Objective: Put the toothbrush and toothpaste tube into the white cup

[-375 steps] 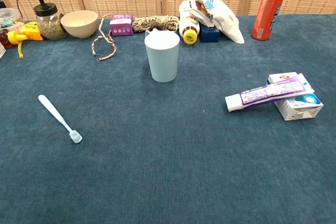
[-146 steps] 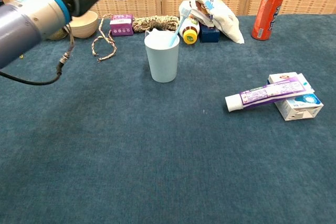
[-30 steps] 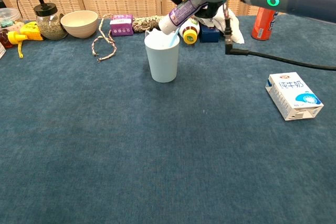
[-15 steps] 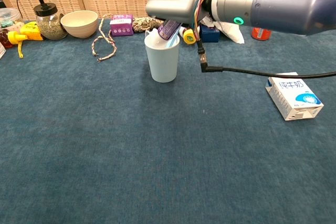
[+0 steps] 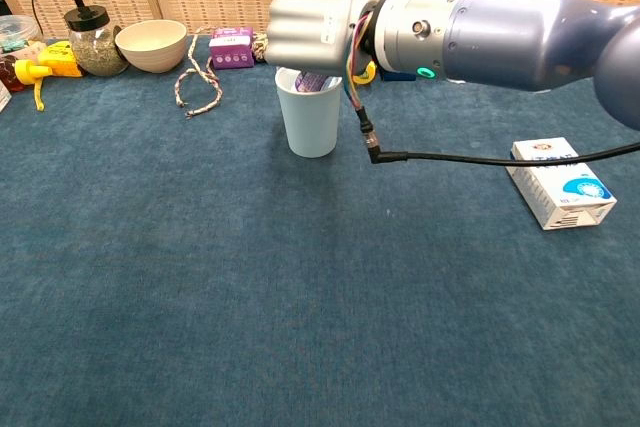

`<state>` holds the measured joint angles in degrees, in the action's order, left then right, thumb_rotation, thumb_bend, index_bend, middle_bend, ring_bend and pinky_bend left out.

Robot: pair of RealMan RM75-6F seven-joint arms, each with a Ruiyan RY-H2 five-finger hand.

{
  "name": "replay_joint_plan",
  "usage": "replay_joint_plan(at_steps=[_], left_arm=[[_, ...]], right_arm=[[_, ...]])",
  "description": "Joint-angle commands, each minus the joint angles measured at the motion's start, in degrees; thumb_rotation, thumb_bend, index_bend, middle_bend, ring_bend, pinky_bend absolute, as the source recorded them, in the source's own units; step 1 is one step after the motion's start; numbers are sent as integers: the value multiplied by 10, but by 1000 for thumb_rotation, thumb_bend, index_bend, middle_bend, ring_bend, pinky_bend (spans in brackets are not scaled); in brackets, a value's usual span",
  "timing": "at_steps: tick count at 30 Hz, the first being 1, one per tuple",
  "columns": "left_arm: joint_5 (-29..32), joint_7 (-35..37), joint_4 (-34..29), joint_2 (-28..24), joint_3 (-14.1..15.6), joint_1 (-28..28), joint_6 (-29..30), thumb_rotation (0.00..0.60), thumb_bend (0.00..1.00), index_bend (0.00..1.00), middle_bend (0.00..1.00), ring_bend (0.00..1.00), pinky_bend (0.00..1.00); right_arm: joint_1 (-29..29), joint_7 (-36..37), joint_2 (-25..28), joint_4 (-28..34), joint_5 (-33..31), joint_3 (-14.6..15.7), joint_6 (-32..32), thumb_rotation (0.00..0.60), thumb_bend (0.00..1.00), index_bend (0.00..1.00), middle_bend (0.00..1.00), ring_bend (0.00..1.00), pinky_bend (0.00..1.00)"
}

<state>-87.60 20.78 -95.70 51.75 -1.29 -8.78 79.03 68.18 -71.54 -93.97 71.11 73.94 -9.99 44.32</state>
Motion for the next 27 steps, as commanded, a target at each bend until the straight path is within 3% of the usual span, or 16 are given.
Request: replay_joint_plan(at_steps=[1,27], left_arm=[[0,1,1,0,0,0,-1,600,448,0,0,0,0],[2,15,7,-5,3,-6,-13,600,449,0,0,0,0]], right_arm=[[7,-6,-8,-10,-2,2,0,600,675,639,604,515,677],[50,-77,-22,-52,-21,48,-31,600,676,538,535,455,661]])
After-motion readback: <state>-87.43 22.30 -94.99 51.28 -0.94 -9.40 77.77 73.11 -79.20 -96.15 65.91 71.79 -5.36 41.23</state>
